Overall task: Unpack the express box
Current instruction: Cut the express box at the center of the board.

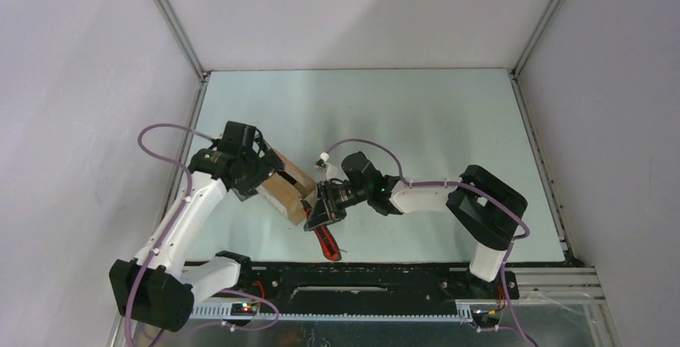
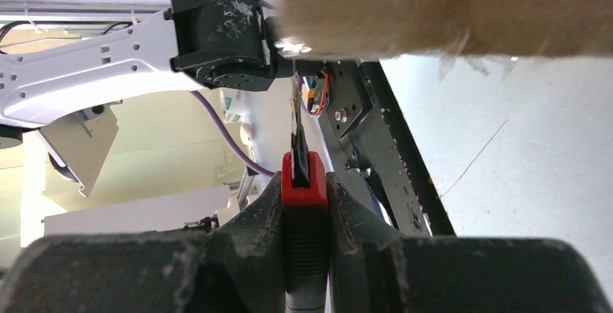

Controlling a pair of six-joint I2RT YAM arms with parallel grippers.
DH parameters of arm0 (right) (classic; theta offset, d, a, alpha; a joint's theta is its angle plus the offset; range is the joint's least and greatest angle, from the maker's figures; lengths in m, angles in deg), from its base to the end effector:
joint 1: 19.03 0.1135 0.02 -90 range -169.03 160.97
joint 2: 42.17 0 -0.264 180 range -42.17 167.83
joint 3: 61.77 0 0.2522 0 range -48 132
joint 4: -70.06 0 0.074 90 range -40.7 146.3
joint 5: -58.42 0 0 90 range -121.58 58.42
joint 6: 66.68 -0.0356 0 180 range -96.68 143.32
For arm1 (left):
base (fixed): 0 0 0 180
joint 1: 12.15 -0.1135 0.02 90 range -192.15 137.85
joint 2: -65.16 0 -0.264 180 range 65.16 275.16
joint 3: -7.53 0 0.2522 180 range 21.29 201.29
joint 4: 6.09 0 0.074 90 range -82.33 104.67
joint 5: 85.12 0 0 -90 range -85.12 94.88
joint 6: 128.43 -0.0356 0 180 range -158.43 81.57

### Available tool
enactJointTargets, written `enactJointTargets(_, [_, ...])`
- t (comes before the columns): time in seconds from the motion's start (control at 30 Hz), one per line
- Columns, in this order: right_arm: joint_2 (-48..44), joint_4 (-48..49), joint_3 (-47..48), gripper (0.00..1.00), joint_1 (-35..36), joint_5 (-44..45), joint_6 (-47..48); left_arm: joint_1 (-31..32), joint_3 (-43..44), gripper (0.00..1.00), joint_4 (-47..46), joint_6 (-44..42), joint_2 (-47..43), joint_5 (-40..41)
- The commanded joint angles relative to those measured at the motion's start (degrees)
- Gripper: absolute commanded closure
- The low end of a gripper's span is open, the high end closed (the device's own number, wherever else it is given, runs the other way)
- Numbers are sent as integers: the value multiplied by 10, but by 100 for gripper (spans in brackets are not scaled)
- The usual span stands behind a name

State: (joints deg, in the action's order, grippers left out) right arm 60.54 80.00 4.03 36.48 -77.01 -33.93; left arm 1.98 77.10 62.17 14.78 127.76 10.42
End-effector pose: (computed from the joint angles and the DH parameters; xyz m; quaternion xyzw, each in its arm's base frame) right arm 0.1875 0.3176 0.1747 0.1899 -0.7894 -0.5838 0.0072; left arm 0.1962 -0.0458 0.2825 -0.3349 0.9079 -0.0983 0.2321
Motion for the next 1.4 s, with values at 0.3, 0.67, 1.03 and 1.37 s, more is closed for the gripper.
enactJointTargets(0.3, [-130,-36,22,100,-37,59,-5,28,26,24,42,-124,-163,-75])
enactJointTargets(0.67, [-126,-68,92,100,-77,269,26,122,-35,36,-44,-31,-219,-183])
enactJointTargets(1.03, [-193,-57,93,100,-46,406,98,129,-109,34,-98,307,-274,-95])
enactJointTargets(1.37, [-210,-35,90,100,-26,429,147,150,-59,28,-141,332,-186,-121])
